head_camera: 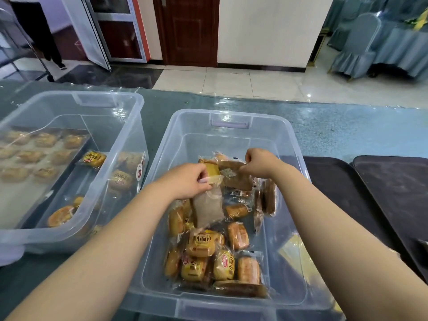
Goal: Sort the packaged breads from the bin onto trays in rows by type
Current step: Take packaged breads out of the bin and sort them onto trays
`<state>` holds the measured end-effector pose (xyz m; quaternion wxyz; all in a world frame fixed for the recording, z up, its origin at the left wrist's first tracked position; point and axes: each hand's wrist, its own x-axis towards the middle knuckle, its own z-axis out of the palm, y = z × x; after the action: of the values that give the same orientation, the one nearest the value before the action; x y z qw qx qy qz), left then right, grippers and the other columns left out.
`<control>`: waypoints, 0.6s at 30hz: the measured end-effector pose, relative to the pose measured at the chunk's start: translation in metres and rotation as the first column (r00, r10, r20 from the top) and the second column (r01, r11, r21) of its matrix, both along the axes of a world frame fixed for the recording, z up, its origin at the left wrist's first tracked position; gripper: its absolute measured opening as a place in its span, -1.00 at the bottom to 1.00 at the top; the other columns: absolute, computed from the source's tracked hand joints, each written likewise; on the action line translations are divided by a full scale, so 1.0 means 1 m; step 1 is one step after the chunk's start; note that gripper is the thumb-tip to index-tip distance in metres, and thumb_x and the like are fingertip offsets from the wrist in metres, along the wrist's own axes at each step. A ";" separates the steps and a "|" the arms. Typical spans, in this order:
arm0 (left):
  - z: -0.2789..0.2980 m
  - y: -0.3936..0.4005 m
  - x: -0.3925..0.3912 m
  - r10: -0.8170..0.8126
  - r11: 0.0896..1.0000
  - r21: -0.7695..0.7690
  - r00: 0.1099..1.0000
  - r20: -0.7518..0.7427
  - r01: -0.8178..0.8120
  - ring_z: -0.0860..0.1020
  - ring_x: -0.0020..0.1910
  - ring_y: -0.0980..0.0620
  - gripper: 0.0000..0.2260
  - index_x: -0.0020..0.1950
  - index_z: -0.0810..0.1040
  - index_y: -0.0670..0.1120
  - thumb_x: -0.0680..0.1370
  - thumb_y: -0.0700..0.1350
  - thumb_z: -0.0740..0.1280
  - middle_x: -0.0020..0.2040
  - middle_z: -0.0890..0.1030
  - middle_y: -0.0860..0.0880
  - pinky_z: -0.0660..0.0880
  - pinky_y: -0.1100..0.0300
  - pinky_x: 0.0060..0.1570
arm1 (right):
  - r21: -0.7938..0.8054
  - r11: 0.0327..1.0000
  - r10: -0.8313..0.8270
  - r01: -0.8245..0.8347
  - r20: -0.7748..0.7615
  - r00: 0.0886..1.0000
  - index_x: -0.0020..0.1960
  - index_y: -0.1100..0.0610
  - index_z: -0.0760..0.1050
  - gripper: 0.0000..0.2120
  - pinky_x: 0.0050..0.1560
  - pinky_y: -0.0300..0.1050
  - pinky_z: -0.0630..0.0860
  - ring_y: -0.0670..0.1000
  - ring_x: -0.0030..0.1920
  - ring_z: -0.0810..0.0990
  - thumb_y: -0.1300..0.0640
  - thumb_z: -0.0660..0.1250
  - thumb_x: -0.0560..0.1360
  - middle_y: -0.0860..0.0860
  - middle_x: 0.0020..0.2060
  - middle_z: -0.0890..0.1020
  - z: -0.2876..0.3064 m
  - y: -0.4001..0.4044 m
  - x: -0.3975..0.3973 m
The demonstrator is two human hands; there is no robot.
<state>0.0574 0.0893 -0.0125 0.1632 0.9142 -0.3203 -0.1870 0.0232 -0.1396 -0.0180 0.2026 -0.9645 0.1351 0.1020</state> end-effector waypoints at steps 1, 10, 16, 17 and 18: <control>0.002 0.000 0.000 0.029 0.998 -0.064 0.999 0.016 -0.028 0.54 -0.10 0.02 -0.84 -0.04 0.48 0.02 0.52 0.04 0.40 -0.07 0.58 0.05 0.48 0.10 -0.10 | 0.068 0.998 -0.015 0.013 0.025 1.000 -0.16 0.08 0.33 -0.76 -0.33 -0.11 0.33 0.06 -0.19 0.45 0.04 0.40 0.43 0.00 -0.23 0.48 0.002 0.002 0.000; 0.005 -0.005 0.002 0.200 0.913 -0.378 0.977 0.081 -0.155 0.53 -0.10 0.07 -0.87 -0.07 0.47 0.09 0.51 0.00 0.42 -0.12 0.54 0.15 0.50 0.07 -0.07 | 0.597 0.802 0.007 -0.021 0.025 1.000 0.15 0.14 0.53 -0.69 -0.04 -0.10 0.62 -0.02 -0.13 0.60 -0.06 0.29 0.56 0.07 -0.07 0.60 0.014 0.019 -0.003; 0.007 -0.012 -0.002 0.207 0.917 -0.386 0.951 0.231 -0.106 0.47 -0.07 0.08 -0.82 -0.06 0.43 0.08 0.50 0.04 0.42 -0.04 0.45 0.10 0.42 0.17 -0.10 | 0.784 0.617 0.124 -0.072 -0.007 0.992 0.20 0.07 0.53 -0.50 0.08 -0.08 0.57 -0.04 0.03 0.64 -0.23 0.41 0.41 -0.01 0.06 0.65 0.020 0.017 -0.003; 0.007 -0.013 -0.003 0.212 0.919 -0.379 0.948 0.238 -0.110 0.47 -0.06 0.07 -0.81 -0.04 0.42 0.07 0.50 0.05 0.42 -0.05 0.45 0.10 0.44 0.15 -0.09 | 0.735 0.669 0.134 -0.111 0.028 0.991 0.20 0.08 0.52 -0.56 0.11 -0.03 0.59 0.01 0.06 0.65 -0.10 0.48 0.41 0.05 0.07 0.66 0.019 0.017 -0.003; 0.007 -0.014 -0.003 0.209 0.924 -0.368 0.945 0.250 -0.107 0.47 -0.03 0.05 -0.80 -0.01 0.42 0.05 0.50 0.06 0.41 -0.04 0.45 0.09 0.46 0.13 -0.06 | 0.676 0.724 0.128 -0.135 0.060 0.990 0.18 0.09 0.52 -0.60 0.09 -0.01 0.61 0.05 0.06 0.65 0.00 0.51 0.41 0.10 0.06 0.66 0.018 0.015 -0.002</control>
<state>0.0539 0.0751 -0.0058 0.2899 0.9109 -0.2929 0.0202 0.0215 -0.1248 0.0001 0.5330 -0.8318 0.0192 0.1536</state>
